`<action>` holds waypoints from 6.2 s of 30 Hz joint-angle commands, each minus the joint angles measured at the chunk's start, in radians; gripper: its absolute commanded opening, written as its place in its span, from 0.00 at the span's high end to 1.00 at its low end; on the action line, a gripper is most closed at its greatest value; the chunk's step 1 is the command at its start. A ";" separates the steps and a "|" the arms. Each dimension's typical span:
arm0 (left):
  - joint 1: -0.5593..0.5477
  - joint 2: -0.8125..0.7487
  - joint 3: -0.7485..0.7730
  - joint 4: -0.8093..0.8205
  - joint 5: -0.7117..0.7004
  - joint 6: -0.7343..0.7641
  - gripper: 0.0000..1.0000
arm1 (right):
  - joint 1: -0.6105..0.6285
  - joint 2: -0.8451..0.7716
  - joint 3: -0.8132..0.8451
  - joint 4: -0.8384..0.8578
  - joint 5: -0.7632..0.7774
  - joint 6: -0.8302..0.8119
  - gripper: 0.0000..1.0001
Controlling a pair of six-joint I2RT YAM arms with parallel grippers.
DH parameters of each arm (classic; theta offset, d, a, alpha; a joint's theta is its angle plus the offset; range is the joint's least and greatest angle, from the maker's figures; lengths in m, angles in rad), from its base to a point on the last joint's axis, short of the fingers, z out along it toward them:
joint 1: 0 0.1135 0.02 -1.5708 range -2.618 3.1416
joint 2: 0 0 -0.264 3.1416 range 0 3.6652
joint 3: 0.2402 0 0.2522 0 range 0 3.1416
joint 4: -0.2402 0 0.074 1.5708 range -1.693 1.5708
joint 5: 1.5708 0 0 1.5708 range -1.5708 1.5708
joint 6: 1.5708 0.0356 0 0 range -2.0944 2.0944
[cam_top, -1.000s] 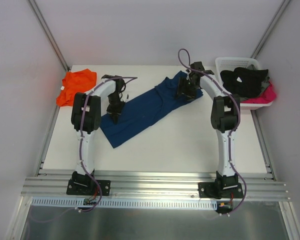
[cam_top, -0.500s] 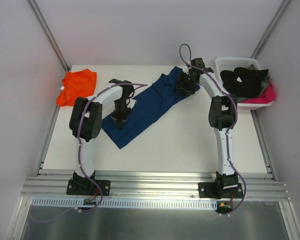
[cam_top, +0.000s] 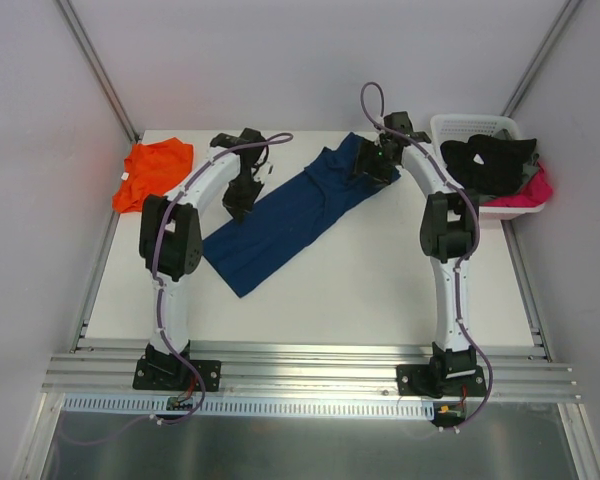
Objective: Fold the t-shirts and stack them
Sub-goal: Fold the tshirt
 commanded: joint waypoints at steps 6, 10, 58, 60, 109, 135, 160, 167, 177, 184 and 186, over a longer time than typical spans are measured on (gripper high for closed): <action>0.061 0.155 0.102 -0.012 0.008 0.007 1.00 | -0.003 -0.127 0.000 0.019 -0.030 -0.006 0.32; 0.087 0.200 0.129 -0.013 0.013 0.011 1.00 | 0.000 -0.110 0.000 0.022 -0.025 -0.001 0.32; -0.090 -0.165 -0.286 0.034 -0.102 0.012 1.00 | -0.017 0.126 0.221 0.109 -0.068 0.088 0.31; -0.065 -0.150 -0.278 0.039 -0.115 0.015 1.00 | -0.017 0.121 0.211 0.105 -0.071 0.086 0.31; 0.042 -0.115 -0.459 0.039 0.002 -0.006 1.00 | -0.006 0.147 0.253 0.123 -0.074 0.088 0.31; 0.018 -0.093 -0.158 0.027 -0.046 -0.002 1.00 | -0.018 0.057 0.205 0.114 -0.048 0.037 0.31; -0.117 -0.043 -0.262 0.209 0.198 -0.161 0.28 | 0.025 0.144 0.233 0.135 0.001 0.051 0.31; -0.117 -0.053 -0.353 0.247 0.206 -0.180 0.29 | 0.025 0.189 0.248 0.148 -0.017 0.081 0.31; -0.198 -0.083 -0.433 0.266 0.234 -0.200 0.28 | 0.032 0.247 0.286 0.178 -0.057 0.127 0.31; -0.375 -0.075 -0.431 0.281 0.253 -0.235 0.26 | 0.037 0.270 0.317 0.203 -0.100 0.147 0.30; -0.422 -0.061 -0.401 0.280 0.267 -0.243 0.26 | 0.040 0.278 0.326 0.209 -0.103 0.152 0.30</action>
